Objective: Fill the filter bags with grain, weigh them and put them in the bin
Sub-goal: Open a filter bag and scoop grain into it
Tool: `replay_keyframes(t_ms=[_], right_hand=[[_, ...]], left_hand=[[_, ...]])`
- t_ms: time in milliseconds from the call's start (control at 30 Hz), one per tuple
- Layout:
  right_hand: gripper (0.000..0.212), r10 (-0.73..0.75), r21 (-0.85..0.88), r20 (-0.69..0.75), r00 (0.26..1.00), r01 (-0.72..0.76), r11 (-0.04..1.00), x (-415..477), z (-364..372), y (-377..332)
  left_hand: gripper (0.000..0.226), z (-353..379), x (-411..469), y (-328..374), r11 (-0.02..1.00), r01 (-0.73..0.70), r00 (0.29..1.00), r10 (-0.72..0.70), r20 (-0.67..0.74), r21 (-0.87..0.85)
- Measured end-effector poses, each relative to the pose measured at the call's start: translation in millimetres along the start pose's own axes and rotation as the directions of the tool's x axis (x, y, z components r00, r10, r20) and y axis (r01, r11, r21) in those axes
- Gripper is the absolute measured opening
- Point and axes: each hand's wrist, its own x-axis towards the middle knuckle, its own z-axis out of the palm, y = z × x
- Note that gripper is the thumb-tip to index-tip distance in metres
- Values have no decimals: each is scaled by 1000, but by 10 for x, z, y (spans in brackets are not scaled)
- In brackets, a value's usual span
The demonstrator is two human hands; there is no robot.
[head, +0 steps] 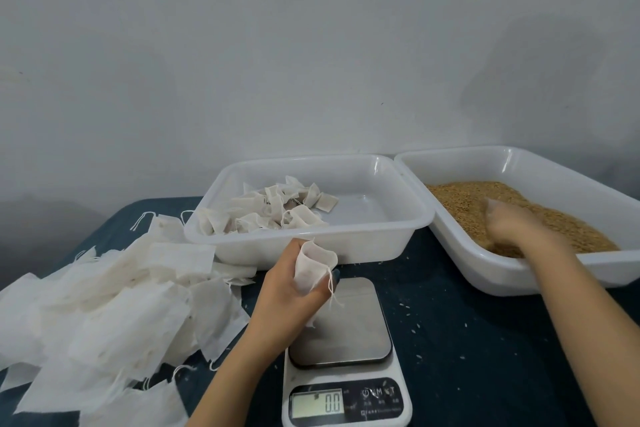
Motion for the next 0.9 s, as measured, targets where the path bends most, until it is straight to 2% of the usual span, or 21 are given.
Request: replay_keyframes(t_ms=[33, 100, 133, 200, 267, 300, 367, 433, 533, 633, 733, 800, 900], right_hand=[[52, -32, 46, 13, 999, 31, 998, 3, 17, -14], [17, -64, 172, 13, 998, 61, 983, -26, 34, -40], [16, -61, 241, 15, 998, 56, 969, -42, 30, -47], [28, -33, 403, 58, 998, 7, 915, -32, 30, -16], [24, 15, 518, 89, 996, -59, 853, -44, 11, 14], [22, 33, 548, 91, 995, -78, 833, -56, -1, 19], [37, 62, 586, 75, 995, -94, 804, -72, -8, 27], [43, 77, 623, 61, 995, -98, 776, -60, -12, 41], [33, 125, 665, 36, 991, -118, 737, -64, -42, 59], [42, 153, 709, 7, 988, -113, 696, 3, -30, 114], [27, 158, 725, 48, 986, -143, 674, 12, -38, 114], [40, 136, 765, 109, 985, -170, 622, 3, -29, 102], [26, 120, 811, 85, 989, -138, 569, -25, -45, 110]], left_hand=[[15, 0, -2, 5, 1000, -2, 1000, 2, 2, -1], [17, 0, -6, 8, 1000, 0, 1000, 0, 9, 10], [19, 1, -12, 1, 1000, 4, 1000, -5, 11, 19], [23, 11, -14, -8, 999, 19, 1000, -19, 20, 35], [22, 18, -11, -11, 999, 23, 999, -24, 30, 35], [19, 21, -11, -9, 999, 17, 999, -18, 31, 30], [17, 27, -7, 7, 1000, 9, 1000, -10, 25, 22], [18, 25, -7, 23, 1000, 14, 1000, -15, 15, 13], [18, 12, -8, 23, 1000, 17, 1000, -17, 6, 4], [18, 7, -8, 11, 1000, 23, 1000, -23, 11, 6], [16, 3, -4, 5, 1000, 23, 1000, -23, 13, 12], [21, -2, 1, -10, 999, 18, 1000, -18, 9, 28], [31, -14, 7, -27, 999, 21, 1000, -21, 1, 31]])
